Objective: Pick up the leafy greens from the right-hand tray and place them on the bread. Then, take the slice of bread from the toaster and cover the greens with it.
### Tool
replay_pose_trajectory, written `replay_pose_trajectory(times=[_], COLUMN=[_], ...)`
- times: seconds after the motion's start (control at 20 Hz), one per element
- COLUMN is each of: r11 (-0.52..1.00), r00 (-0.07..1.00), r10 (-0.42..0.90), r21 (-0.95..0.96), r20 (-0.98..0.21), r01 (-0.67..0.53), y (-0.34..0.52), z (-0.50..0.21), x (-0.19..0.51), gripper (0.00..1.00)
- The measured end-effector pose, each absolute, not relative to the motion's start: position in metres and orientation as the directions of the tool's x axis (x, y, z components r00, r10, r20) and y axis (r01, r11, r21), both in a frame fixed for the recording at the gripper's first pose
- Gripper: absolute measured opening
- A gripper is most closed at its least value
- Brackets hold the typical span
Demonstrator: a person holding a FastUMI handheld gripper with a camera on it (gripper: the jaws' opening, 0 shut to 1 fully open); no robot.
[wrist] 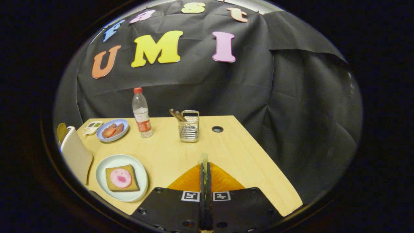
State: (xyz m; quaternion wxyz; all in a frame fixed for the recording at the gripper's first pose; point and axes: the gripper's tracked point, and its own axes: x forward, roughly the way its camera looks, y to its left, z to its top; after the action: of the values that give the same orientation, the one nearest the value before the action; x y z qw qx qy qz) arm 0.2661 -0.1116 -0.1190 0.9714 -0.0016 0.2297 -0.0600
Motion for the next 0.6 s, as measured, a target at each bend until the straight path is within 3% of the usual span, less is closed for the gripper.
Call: replay_pose_trajectory(times=[0.6], r11=[0.994], r00=[0.922], r10=[0.058], r21=[-0.061], r20=[-0.383], r01=[-0.088], y=[0.057], z=[-0.080], x=[0.229], gripper=[0.00])
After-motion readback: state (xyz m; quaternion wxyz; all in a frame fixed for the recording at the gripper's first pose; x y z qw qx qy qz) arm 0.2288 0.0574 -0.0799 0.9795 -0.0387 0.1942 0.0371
